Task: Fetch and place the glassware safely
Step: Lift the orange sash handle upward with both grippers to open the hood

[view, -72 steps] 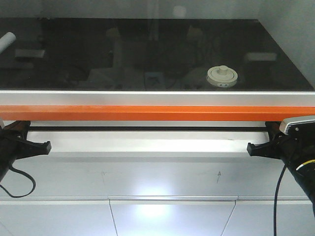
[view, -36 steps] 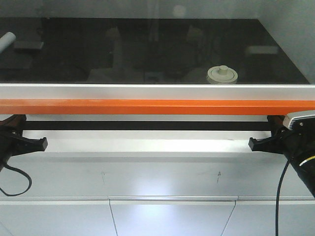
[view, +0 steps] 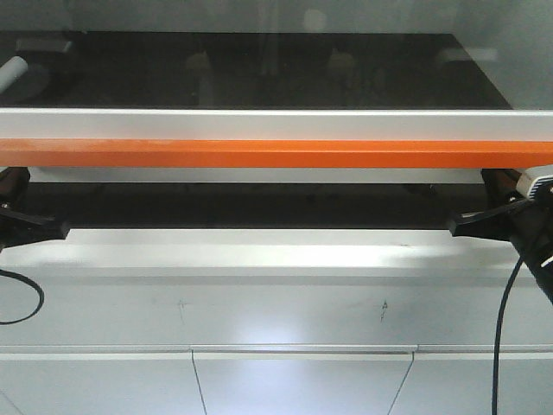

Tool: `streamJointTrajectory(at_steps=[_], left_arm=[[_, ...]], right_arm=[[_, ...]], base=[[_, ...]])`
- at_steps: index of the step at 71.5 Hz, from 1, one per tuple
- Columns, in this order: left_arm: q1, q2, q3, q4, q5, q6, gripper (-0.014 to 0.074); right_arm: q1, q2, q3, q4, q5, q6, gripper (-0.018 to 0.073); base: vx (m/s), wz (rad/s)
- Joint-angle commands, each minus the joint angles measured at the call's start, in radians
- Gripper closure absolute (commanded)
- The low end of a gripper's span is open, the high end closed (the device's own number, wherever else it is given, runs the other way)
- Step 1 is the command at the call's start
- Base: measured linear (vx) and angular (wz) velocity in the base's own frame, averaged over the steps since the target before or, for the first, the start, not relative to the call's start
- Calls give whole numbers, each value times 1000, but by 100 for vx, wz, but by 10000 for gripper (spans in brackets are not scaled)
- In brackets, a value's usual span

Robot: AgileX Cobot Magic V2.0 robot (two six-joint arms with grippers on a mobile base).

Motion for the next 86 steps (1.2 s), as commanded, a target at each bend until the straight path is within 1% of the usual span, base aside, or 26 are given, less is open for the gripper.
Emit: streamJointTrajectory(at_steps=[1, 8, 26, 36, 50, 64, 79, 86], left_arm=[[0, -66, -66, 0, -147, -6, 603], [0, -92, -87, 0, -123, -6, 603], [0, -164, -161, 0, -30, -1, 603], [0, -196, -195, 0, 35, 24, 603], [0, -214, -199, 0, 111, 22, 603], [0, -229, -199, 0, 128, 22, 603], [0, -261, -199, 0, 143, 22, 603], [0, -287, -199, 7, 173, 22, 603]], right_arm=[[-2, -64, -57, -6, -183, -14, 560], [-2, -88, -64, -6, -170, -12, 560], [-2, -169, -139, -7, -71, -9, 560], [-2, -202, -168, -7, -21, -9, 560], [-2, -213, -170, -7, -7, 0, 560], [-2, -221, -170, -7, 6, 22, 560], [-2, -260, -170, -7, 119, 21, 560], [-2, -283, -170, -8, 178, 21, 560]], base=[[0, 0], [0, 0], [0, 0], [0, 0], [0, 0], [0, 0], [0, 0], [0, 0]])
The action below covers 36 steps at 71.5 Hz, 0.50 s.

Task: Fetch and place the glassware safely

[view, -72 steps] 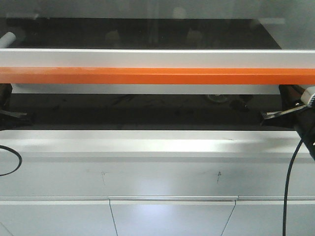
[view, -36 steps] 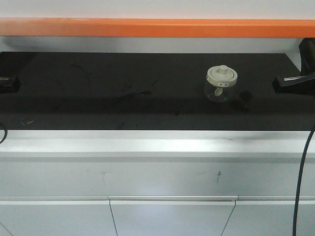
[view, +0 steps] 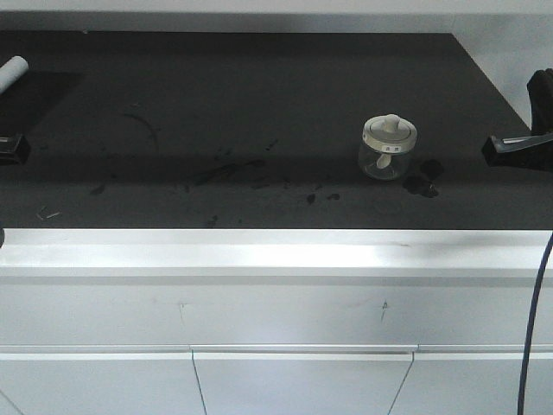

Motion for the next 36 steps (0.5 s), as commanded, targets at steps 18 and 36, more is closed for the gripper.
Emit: streamJointTrajectory(at_steps=[18, 36], left_arm=[[0, -167, -31, 2, 172, -1, 603], [0, -297, -12, 2, 299, -2, 603]], right_arm=[[-2, -142, -32, -4, 174, 8, 560], [-2, -286, -31, -17, 413, 62, 560]], base=[[0, 0], [0, 0]])
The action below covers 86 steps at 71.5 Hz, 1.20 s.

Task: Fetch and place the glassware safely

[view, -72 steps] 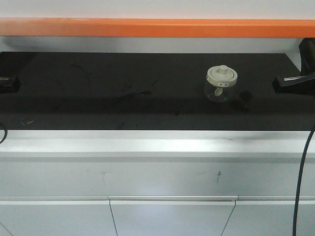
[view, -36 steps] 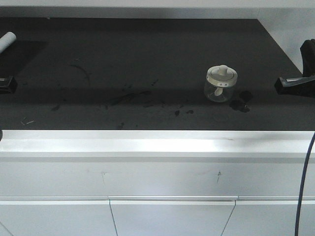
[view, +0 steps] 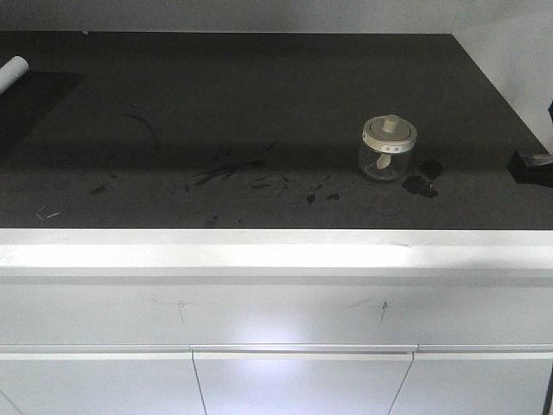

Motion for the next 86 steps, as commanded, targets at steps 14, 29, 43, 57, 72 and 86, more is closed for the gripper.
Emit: streamJointTrajectory(at_steps=[14, 29, 43, 57, 72, 86], left_arm=[[0, -151, 103, -1, -38, -2, 603], [0, -286, 222, -3, 40, -12, 603], [0, -402, 299, -3, 130, -11, 603], [0, -426, 329, -9, 137, -11, 603], [0, -426, 329, -9, 137, -11, 603], [0, -426, 329, -9, 137, -11, 603]], right_arm=[[-2, -179, 66, -61, 26, 10, 560], [-2, -327, 247, -78, -13, 12, 560], [-2, -421, 354, -102, -32, 16, 560], [-2, -425, 370, -102, -45, 19, 560], [-2, -425, 370, -102, -61, 19, 559], [-2, -425, 370, -102, -80, 29, 487]], base=[[0, 0], [0, 0], [0, 0], [0, 0], [0, 0], [0, 0]])
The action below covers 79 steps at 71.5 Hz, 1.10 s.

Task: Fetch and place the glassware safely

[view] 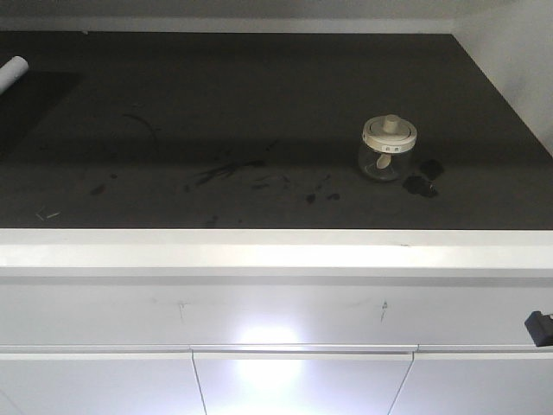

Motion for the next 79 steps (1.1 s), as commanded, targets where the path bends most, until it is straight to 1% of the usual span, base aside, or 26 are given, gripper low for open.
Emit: streamJointTrajectory(at_steps=[1, 7, 17, 22, 26, 38, 57, 67, 73, 79], left_arm=[[0, 1, -29, -8, -71, -8, 603], [0, 1, -29, -8, -71, -8, 603], [0, 1, -29, -8, -71, -8, 603], [0, 1, -29, -8, -71, -8, 603], [0, 1, -29, -8, -71, -8, 603], [0, 1, -29, -8, -71, -8, 603], [0, 1, -29, -8, -71, -8, 603], [0, 1, -29, -8, -71, -8, 603], [0, 1, -29, -8, -71, -8, 603], [0, 1, -29, -8, -71, -8, 603]], right_arm=[[-2, -1, -29, -2, -93, 9, 470], [-2, 13, -39, -2, -90, 19, 388], [-1, 88, -64, -2, -102, 18, 216], [-1, 144, -87, -8, -131, 18, 153], [-1, 193, -111, -20, -150, 18, 125], [-1, 346, -210, -81, -198, 19, 120], [-1, 648, -398, -88, -327, 23, 120], [-1, 800, -520, -97, -361, 24, 120], [-1, 883, -598, -147, -362, 59, 120], [-1, 963, -677, -218, -362, 137, 120]], base=[[0, 0], [0, 0], [0, 0], [0, 0], [0, 0], [0, 0], [0, 0], [0, 0], [0, 0], [0, 0]])
